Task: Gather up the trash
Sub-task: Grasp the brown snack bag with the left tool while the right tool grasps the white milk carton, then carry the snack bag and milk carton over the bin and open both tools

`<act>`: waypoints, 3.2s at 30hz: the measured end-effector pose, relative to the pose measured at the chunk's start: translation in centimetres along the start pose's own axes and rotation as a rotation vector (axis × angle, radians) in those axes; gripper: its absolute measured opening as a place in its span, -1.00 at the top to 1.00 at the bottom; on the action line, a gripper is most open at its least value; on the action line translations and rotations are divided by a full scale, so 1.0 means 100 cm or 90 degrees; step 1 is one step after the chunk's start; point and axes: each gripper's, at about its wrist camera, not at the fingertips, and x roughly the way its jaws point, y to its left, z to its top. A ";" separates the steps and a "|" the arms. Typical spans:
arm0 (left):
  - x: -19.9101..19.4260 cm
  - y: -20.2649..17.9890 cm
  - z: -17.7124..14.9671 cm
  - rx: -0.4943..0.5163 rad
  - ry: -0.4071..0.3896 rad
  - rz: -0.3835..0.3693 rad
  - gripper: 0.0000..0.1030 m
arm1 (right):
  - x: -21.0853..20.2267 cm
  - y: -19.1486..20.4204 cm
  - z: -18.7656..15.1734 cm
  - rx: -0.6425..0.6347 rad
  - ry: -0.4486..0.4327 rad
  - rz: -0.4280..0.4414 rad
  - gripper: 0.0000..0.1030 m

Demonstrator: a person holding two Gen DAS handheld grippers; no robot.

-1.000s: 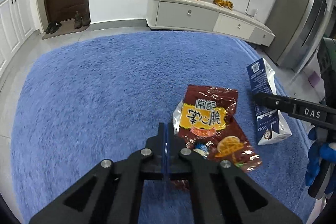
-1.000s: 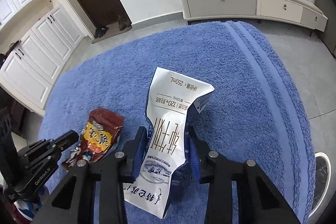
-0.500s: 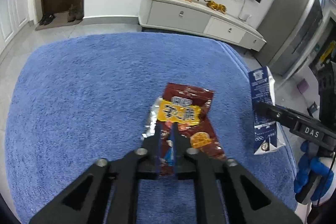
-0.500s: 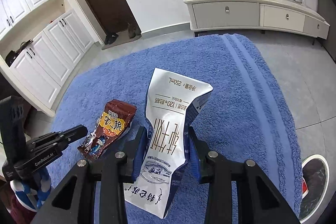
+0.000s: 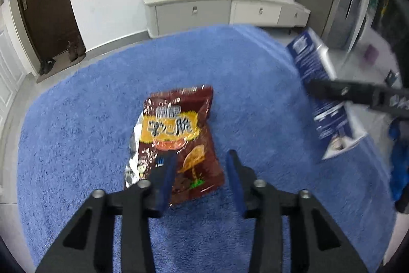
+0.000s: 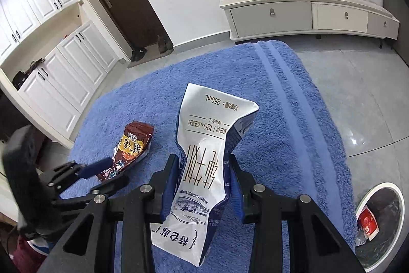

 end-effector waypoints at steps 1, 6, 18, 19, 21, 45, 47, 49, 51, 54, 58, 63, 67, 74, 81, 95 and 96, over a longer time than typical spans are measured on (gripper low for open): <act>0.004 0.001 0.000 -0.002 0.005 0.004 0.47 | 0.000 0.000 -0.001 0.000 0.001 0.002 0.31; 0.012 0.002 0.002 -0.016 0.012 0.031 0.90 | 0.000 -0.001 -0.007 -0.002 0.008 0.016 0.31; -0.037 -0.032 -0.019 -0.015 -0.055 0.078 0.98 | -0.024 -0.004 -0.033 -0.023 0.006 0.024 0.31; -0.042 -0.036 -0.022 -0.014 -0.059 0.078 0.98 | -0.028 -0.005 -0.037 -0.024 0.005 0.022 0.31; -0.051 -0.049 -0.030 -0.009 -0.071 0.082 0.98 | -0.034 -0.007 -0.042 -0.021 0.004 0.021 0.31; -0.102 -0.123 -0.044 0.045 -0.127 0.102 0.98 | -0.120 -0.078 -0.088 0.015 -0.048 -0.048 0.32; -0.102 -0.132 -0.041 0.053 -0.127 0.104 0.98 | -0.128 -0.089 -0.089 0.020 -0.055 -0.054 0.32; -0.102 -0.142 -0.037 0.064 -0.128 0.105 0.98 | -0.136 -0.102 -0.091 0.023 -0.062 -0.063 0.32; -0.102 -0.153 -0.035 0.076 -0.131 0.110 0.98 | -0.143 -0.113 -0.093 0.027 -0.069 -0.071 0.32; -0.101 -0.170 -0.030 0.097 -0.133 0.114 0.98 | -0.154 -0.133 -0.098 0.040 -0.080 -0.081 0.32; -0.096 -0.196 -0.022 0.127 -0.132 0.112 0.98 | -0.162 -0.157 -0.106 0.063 -0.090 -0.093 0.32; -0.084 -0.224 -0.014 0.159 -0.123 0.100 0.98 | -0.171 -0.195 -0.119 0.104 -0.099 -0.101 0.32; -0.074 -0.251 -0.008 0.185 -0.111 0.089 0.98 | -0.173 -0.219 -0.130 0.132 -0.097 -0.104 0.32; -0.053 -0.292 0.004 0.223 -0.093 0.065 0.98 | -0.171 -0.258 -0.149 0.183 -0.089 -0.111 0.32; -0.029 -0.339 0.019 0.269 -0.078 0.035 0.98 | -0.168 -0.302 -0.163 0.233 -0.081 -0.122 0.32; 0.027 -0.446 0.053 0.331 -0.037 -0.086 0.98 | -0.157 -0.372 -0.181 0.312 -0.069 -0.157 0.32; 0.034 -0.452 0.055 0.328 -0.022 -0.099 0.98 | -0.155 -0.375 -0.181 0.316 -0.067 -0.159 0.32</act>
